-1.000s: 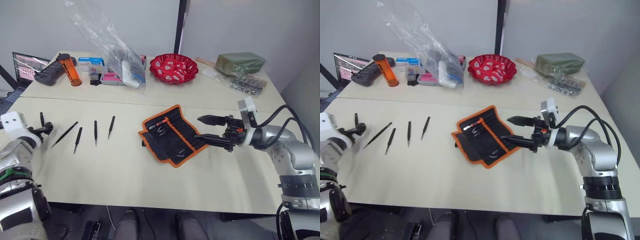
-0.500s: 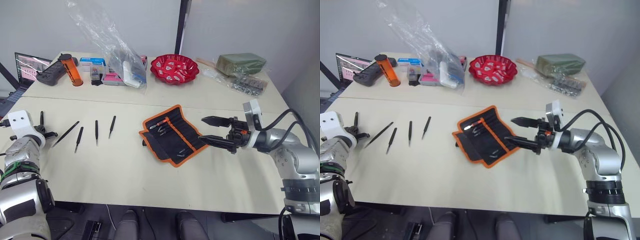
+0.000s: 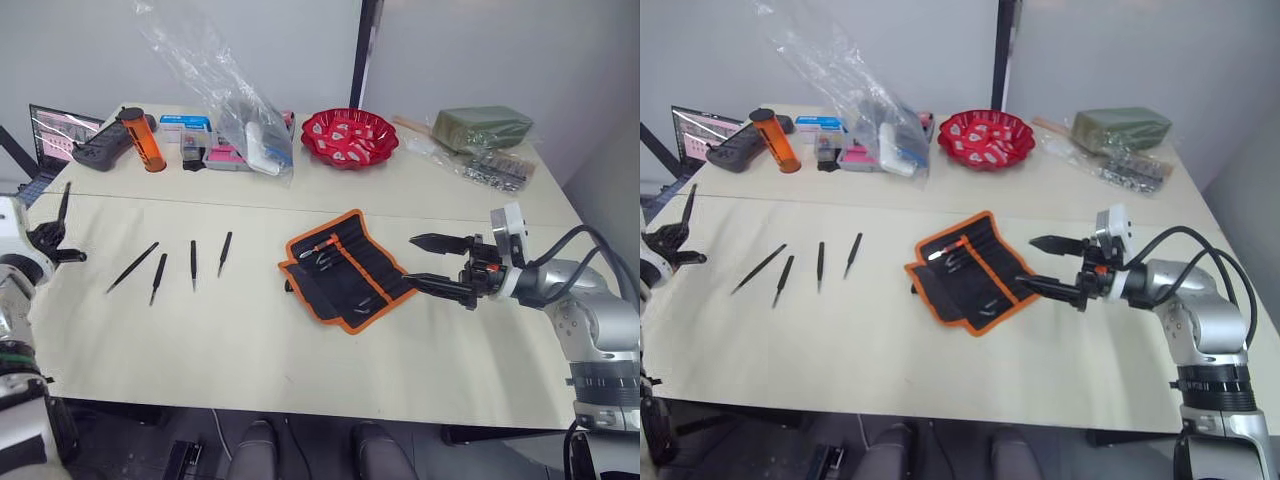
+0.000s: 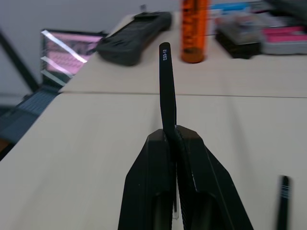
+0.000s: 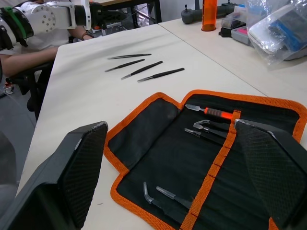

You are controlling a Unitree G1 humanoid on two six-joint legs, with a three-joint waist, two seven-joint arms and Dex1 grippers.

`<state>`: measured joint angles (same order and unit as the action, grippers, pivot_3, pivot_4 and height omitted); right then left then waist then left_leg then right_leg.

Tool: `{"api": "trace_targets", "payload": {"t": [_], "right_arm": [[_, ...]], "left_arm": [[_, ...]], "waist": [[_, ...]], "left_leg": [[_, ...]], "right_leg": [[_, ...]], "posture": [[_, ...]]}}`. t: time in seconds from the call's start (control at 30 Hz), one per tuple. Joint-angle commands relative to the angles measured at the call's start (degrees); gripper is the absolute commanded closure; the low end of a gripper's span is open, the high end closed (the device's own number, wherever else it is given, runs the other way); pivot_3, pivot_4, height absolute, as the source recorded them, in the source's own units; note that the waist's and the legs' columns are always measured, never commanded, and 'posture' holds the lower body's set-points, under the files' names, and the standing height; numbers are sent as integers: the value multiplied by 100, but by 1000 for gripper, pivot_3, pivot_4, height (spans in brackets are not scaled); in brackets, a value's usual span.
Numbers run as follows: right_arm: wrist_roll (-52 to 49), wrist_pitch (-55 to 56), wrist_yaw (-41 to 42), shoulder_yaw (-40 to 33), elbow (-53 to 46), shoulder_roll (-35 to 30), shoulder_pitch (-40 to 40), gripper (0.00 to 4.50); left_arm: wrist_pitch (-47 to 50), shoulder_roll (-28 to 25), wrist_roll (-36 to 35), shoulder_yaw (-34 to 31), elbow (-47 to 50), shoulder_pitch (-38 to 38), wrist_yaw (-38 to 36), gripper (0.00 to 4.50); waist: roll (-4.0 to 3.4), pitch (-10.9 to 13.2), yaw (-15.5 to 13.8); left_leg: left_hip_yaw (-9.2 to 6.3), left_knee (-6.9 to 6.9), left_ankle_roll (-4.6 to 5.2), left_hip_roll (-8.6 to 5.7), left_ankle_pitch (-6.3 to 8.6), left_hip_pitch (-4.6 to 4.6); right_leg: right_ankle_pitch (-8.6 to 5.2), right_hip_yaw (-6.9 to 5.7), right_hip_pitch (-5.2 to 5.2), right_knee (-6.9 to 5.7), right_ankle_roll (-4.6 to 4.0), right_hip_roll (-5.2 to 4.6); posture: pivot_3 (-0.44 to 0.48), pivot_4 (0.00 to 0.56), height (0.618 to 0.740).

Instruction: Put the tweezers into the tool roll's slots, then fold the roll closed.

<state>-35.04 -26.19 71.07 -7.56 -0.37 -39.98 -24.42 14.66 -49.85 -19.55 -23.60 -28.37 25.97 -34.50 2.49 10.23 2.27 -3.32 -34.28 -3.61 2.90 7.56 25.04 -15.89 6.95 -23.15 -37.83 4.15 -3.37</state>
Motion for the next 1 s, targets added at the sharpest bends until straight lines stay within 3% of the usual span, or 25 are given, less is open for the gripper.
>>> {"api": "trace_targets", "payload": {"t": [0.03,0.33,0.5,0.63,0.73,1.0], "right_arm": [[-90,62,-9,-172,-127,-75,-51,0],[-79,-308,-596,-171,-867,-122,299,0],[-105,-492,-1219,-197,-1407,34,683,0],[26,-571,-1774,-55,-1775,247,1097,0],[430,-370,-2290,115,-1732,497,1236,823],[1113,-491,-3226,797,-1516,1179,1178,3540]], "left_arm": [[544,-32,-447,295,1608,-252,-652,4461],[2025,120,-1647,1337,3500,-94,-2067,4461],[2164,68,-1355,2210,3707,318,-2668,4461],[2085,293,-905,2776,3480,809,-2687,4461],[2100,533,-717,2968,3315,1095,-2610,4500],[2433,874,-519,3184,3284,1341,-2386,4500]], "waist": [[0,0,-1],[-1,1,35],[-1,1,35],[-1,1,26],[-1,0,23],[-1,1,40]], "left_leg": [[0,0,0,0,0,0],[0,-2,1,1,0,0],[-1,-7,1,1,0,0],[0,-10,2,0,0,1],[-2,-18,2,0,0,3],[-4,-34,6,1,2,9]], "right_leg": [[0,0,0,-1,0,0],[-8,2,-2,-5,2,2],[-28,5,0,-4,34,4],[-29,8,0,-3,37,4],[-30,6,2,-4,38,5],[-31,7,-2,-17,39,7]], "posture": [[0,150,729],[0,150,729],[0,150,729],[0,150,729],[0,150,729],[0,150,729]]}}
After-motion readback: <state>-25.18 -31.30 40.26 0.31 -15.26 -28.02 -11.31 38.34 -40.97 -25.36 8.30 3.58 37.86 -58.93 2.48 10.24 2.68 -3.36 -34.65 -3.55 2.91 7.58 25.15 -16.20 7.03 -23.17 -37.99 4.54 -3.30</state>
